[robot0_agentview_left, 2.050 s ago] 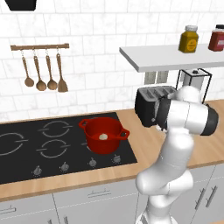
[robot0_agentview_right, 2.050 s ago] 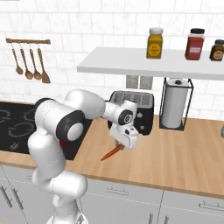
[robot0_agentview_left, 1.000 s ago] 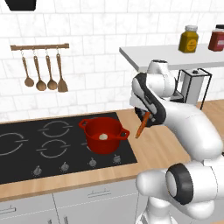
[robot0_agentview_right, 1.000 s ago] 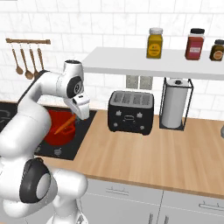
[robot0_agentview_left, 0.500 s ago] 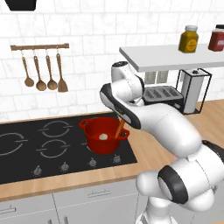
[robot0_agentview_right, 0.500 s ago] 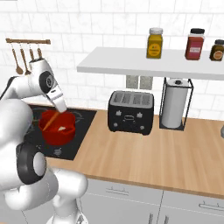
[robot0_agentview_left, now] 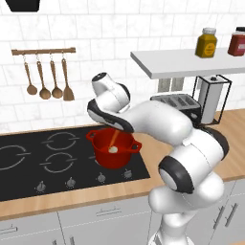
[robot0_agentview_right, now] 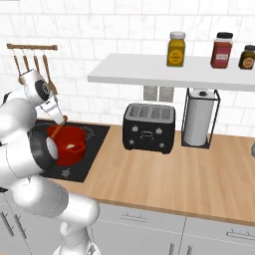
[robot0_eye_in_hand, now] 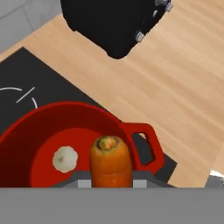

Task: Put the carrot and garlic in the pot. Retrieve the spatula and lightly stir the vegetables in the pot.

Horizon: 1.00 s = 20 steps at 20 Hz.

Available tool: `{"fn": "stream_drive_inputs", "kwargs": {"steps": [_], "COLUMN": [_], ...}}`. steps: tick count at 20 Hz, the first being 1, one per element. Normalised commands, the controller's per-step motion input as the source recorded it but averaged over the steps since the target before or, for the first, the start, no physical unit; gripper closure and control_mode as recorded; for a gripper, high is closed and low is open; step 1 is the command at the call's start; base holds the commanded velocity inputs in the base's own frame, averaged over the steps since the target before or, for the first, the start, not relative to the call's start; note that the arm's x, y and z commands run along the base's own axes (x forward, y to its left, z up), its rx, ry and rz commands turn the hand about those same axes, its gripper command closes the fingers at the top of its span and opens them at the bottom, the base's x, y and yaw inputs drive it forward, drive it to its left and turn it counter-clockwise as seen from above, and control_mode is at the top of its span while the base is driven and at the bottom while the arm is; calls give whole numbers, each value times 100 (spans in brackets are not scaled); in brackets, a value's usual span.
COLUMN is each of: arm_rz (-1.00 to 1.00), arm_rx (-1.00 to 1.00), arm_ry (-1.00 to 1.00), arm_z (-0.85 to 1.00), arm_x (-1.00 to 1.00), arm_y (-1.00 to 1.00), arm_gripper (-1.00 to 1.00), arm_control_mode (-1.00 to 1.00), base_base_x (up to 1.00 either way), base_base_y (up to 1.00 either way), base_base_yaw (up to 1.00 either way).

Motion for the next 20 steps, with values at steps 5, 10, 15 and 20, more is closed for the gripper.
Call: {"fn": "stream_drive_inputs", "kwargs": {"steps": [5, 10, 15, 20], "arm_rz": [-13, -15, -13, -12], "arm_rx": [-11, -6, -2, 0], "arm_ry": [-1, -1, 0, 0], "arm_z": [-30, -27, -36, -42], "arm_x": [36, 36, 37, 25], "arm_y": [31, 0, 0, 0], "arm_gripper": [100, 100, 100, 100], "arm_control_mode": [-100, -100, -100, -100], "base_base_x": [0, 0, 0, 0], "base_base_y": [0, 0, 0, 0], "base_base_yaw": [0, 0, 0, 0]}}
